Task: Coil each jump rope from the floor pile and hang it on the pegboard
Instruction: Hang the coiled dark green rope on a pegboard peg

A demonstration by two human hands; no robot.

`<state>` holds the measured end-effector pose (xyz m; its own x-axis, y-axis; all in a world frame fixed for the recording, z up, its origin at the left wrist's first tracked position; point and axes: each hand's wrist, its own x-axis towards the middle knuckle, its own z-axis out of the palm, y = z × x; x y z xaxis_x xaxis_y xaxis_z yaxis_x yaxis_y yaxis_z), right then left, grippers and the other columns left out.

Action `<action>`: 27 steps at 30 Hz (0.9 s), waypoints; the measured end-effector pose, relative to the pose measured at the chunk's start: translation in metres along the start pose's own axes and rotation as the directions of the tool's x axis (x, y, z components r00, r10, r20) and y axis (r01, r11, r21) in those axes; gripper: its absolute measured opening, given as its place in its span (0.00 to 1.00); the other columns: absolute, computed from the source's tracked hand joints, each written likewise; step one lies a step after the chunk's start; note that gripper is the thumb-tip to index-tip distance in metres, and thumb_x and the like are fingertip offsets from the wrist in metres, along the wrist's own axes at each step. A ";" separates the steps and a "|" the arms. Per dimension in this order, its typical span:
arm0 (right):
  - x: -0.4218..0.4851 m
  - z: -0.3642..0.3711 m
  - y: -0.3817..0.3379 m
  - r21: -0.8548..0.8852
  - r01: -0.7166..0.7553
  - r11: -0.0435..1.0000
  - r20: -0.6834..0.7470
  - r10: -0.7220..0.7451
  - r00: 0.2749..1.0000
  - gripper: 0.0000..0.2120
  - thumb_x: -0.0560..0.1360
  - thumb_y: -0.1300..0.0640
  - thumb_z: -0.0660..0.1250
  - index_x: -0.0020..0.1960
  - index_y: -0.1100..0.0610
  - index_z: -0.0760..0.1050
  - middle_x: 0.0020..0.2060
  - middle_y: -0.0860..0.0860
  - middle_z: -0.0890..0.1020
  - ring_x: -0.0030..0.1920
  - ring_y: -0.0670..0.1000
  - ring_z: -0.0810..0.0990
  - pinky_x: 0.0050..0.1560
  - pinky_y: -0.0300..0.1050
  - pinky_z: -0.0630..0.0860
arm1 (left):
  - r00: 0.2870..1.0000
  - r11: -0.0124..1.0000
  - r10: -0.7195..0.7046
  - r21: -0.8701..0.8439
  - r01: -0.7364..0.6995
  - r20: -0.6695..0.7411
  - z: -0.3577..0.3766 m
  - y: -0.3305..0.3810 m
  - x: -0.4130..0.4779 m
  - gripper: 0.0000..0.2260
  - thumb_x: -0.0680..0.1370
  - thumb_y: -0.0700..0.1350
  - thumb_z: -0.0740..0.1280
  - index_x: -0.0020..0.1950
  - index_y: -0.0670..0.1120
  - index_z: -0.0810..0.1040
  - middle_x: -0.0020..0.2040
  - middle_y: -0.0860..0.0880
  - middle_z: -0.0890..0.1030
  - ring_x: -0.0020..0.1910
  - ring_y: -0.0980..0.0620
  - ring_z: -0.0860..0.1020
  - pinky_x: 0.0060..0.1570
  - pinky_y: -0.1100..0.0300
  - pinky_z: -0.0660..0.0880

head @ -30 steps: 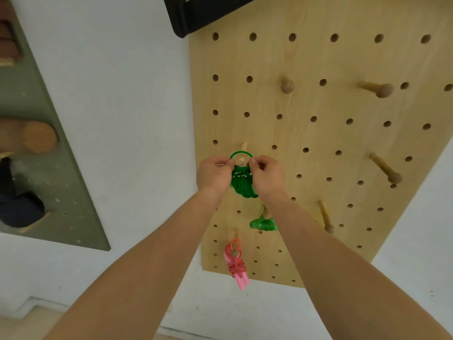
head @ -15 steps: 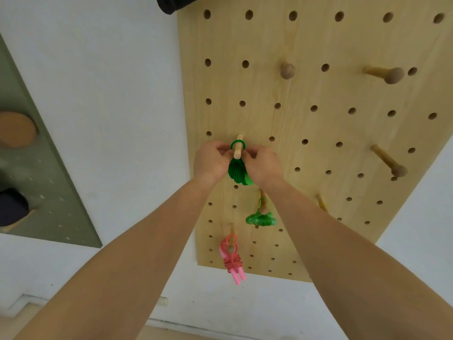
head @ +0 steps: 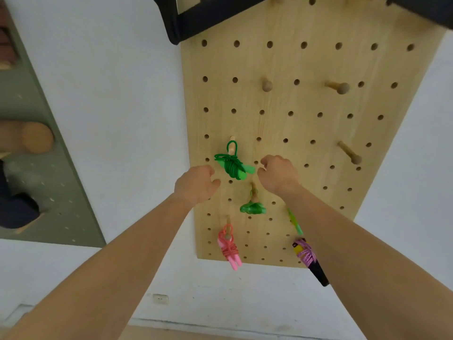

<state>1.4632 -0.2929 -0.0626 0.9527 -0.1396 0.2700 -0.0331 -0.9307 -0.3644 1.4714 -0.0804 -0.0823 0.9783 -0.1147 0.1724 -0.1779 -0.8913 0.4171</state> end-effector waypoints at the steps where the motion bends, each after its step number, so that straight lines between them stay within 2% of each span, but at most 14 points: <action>1: -0.010 -0.004 0.003 -0.027 -0.005 1.000 0.002 0.005 1.000 0.19 0.79 0.54 0.59 0.69 0.54 0.72 0.61 0.55 0.77 0.62 0.59 0.74 0.61 0.57 0.75 | 1.000 1.000 0.002 0.007 -0.002 0.013 -0.002 0.002 -0.007 0.20 0.80 0.54 0.62 0.70 0.49 0.73 0.63 0.50 0.79 0.60 0.47 0.78 0.60 0.49 0.76; 7: -0.070 -0.026 0.024 -0.223 0.018 0.975 0.019 -0.014 1.000 0.20 0.80 0.54 0.58 0.70 0.55 0.71 0.63 0.55 0.76 0.64 0.59 0.73 0.61 0.54 0.72 | 0.992 0.992 0.101 0.068 -0.106 0.071 -0.002 0.026 -0.047 0.22 0.79 0.56 0.63 0.71 0.49 0.72 0.65 0.50 0.78 0.60 0.48 0.77 0.58 0.51 0.76; 12: -0.103 -0.035 0.050 -0.264 0.046 0.963 0.058 -0.032 0.998 0.20 0.80 0.54 0.57 0.70 0.55 0.70 0.64 0.56 0.75 0.64 0.59 0.72 0.61 0.53 0.72 | 0.982 0.977 0.162 0.127 -0.174 0.099 0.015 0.056 -0.081 0.21 0.80 0.56 0.63 0.70 0.47 0.74 0.62 0.48 0.79 0.58 0.48 0.78 0.56 0.52 0.76; 16: -0.116 -0.037 0.079 -0.258 0.086 0.962 0.096 -0.063 0.993 0.19 0.79 0.55 0.58 0.68 0.57 0.72 0.62 0.56 0.75 0.62 0.59 0.73 0.59 0.52 0.73 | 0.986 0.981 0.134 0.131 -0.147 0.099 0.036 0.078 -0.099 0.17 0.79 0.56 0.63 0.61 0.46 0.77 0.54 0.48 0.81 0.50 0.49 0.79 0.50 0.49 0.79; 21: -0.131 -0.019 0.122 -0.254 0.149 0.955 0.170 -0.108 0.979 0.16 0.79 0.55 0.58 0.65 0.57 0.73 0.59 0.57 0.76 0.58 0.60 0.75 0.55 0.53 0.74 | 0.985 0.989 0.087 0.109 -0.103 0.149 0.077 0.101 -0.121 0.15 0.79 0.55 0.63 0.61 0.48 0.78 0.51 0.50 0.81 0.47 0.50 0.80 0.51 0.50 0.79; 23: -0.139 -0.001 0.140 -0.234 0.143 0.962 0.194 -0.097 0.976 0.15 0.79 0.56 0.58 0.63 0.57 0.74 0.56 0.56 0.76 0.56 0.59 0.75 0.52 0.52 0.74 | 0.977 0.993 0.060 0.084 -0.078 0.203 0.104 0.102 -0.128 0.16 0.79 0.55 0.62 0.62 0.50 0.77 0.47 0.51 0.83 0.45 0.51 0.82 0.51 0.51 0.78; 25: -0.149 0.024 0.158 -0.221 0.124 0.967 0.238 -0.069 0.969 0.14 0.78 0.56 0.58 0.60 0.57 0.75 0.52 0.55 0.77 0.56 0.59 0.76 0.53 0.52 0.75 | 0.961 0.996 0.036 0.073 -0.058 0.273 0.138 0.097 -0.136 0.16 0.77 0.56 0.60 0.60 0.51 0.76 0.41 0.50 0.85 0.51 0.49 0.82 0.53 0.50 0.77; 27: -0.159 0.056 0.176 -0.208 0.117 0.971 0.292 -0.052 0.955 0.13 0.78 0.56 0.58 0.59 0.57 0.75 0.53 0.55 0.77 0.57 0.60 0.76 0.54 0.53 0.77 | 0.954 0.994 0.018 0.099 -0.050 0.300 0.173 0.088 -0.143 0.16 0.78 0.55 0.60 0.60 0.48 0.76 0.47 0.48 0.84 0.58 0.45 0.77 0.55 0.48 0.76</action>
<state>1.3230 -0.4157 -0.2198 0.9998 0.0140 0.0167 0.0162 -0.9905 -0.1367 1.3340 -0.2186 -0.2242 0.9617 -0.2568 -0.0962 -0.2148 -0.9236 0.3175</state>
